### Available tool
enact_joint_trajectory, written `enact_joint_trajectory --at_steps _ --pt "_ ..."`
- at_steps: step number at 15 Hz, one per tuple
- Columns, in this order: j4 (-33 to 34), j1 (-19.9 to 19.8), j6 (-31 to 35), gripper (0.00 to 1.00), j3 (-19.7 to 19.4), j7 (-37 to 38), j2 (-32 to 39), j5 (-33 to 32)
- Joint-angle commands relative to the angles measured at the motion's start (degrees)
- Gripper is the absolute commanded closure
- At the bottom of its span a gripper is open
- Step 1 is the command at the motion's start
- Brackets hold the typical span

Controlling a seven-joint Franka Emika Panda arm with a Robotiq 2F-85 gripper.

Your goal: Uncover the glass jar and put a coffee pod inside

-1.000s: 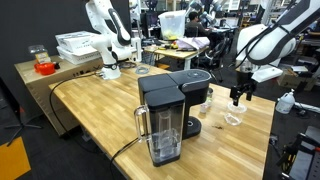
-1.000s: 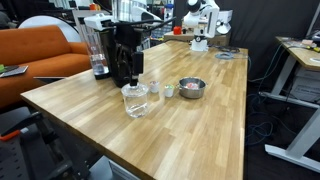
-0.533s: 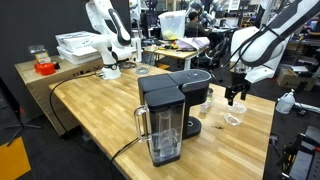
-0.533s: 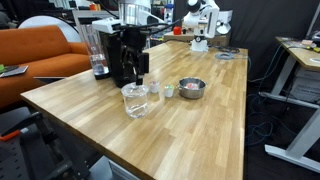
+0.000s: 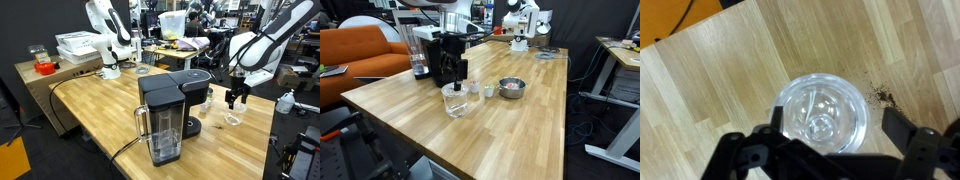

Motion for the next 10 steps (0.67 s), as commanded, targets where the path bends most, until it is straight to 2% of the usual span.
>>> enact_joint_trajectory --at_steps 1,9,10 --pt "0.75 0.1 -0.53 0.0 -0.55 1.14 0.34 -0.8" --pt "1.1 -0.41 -0.62 0.01 -0.55 0.43 0.45 0.51" --pt "1.12 -0.52 -0.7 0.26 -0.41 0.08 0.47 0.91"
